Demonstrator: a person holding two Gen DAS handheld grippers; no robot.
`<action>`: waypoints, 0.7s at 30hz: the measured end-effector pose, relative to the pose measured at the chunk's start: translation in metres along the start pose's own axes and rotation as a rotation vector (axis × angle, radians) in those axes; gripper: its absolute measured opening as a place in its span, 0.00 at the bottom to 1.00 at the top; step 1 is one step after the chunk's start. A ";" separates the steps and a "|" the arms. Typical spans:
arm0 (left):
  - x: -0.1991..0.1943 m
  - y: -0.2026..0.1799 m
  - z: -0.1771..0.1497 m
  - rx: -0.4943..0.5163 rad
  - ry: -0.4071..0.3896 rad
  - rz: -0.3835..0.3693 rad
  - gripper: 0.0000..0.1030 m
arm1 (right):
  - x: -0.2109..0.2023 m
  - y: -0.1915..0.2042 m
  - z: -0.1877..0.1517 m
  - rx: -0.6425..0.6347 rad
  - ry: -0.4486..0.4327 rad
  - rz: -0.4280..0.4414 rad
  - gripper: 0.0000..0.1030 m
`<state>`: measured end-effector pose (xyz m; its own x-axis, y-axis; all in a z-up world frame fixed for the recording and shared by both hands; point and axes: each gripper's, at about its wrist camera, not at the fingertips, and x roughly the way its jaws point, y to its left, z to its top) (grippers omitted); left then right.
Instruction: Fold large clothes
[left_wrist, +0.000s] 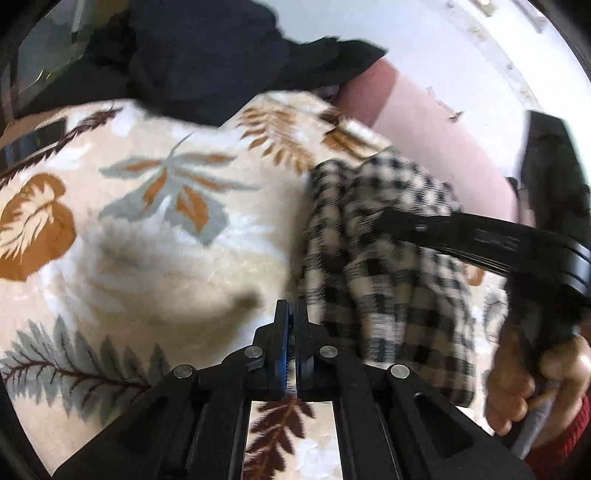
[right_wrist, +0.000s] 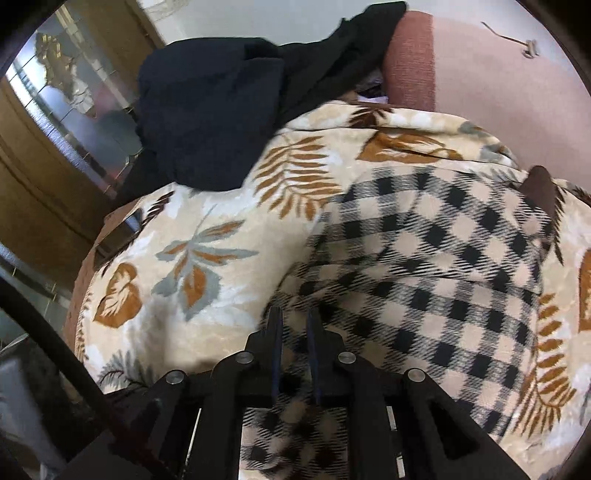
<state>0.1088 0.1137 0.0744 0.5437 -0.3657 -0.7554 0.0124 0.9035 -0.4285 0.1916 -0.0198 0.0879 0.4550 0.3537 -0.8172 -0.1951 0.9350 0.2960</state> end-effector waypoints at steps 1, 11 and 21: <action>0.001 -0.005 0.000 0.013 -0.006 -0.017 0.10 | -0.001 -0.003 0.001 0.016 -0.005 0.003 0.14; 0.051 -0.017 -0.010 0.044 0.146 0.015 0.07 | 0.005 -0.001 0.025 -0.048 -0.019 -0.131 0.48; 0.057 -0.024 -0.009 0.085 0.156 0.061 0.07 | 0.074 -0.006 0.044 -0.007 0.106 -0.172 0.16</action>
<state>0.1324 0.0686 0.0372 0.4089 -0.3337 -0.8494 0.0574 0.9383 -0.3411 0.2651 0.0019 0.0471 0.3880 0.1838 -0.9031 -0.1287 0.9811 0.1444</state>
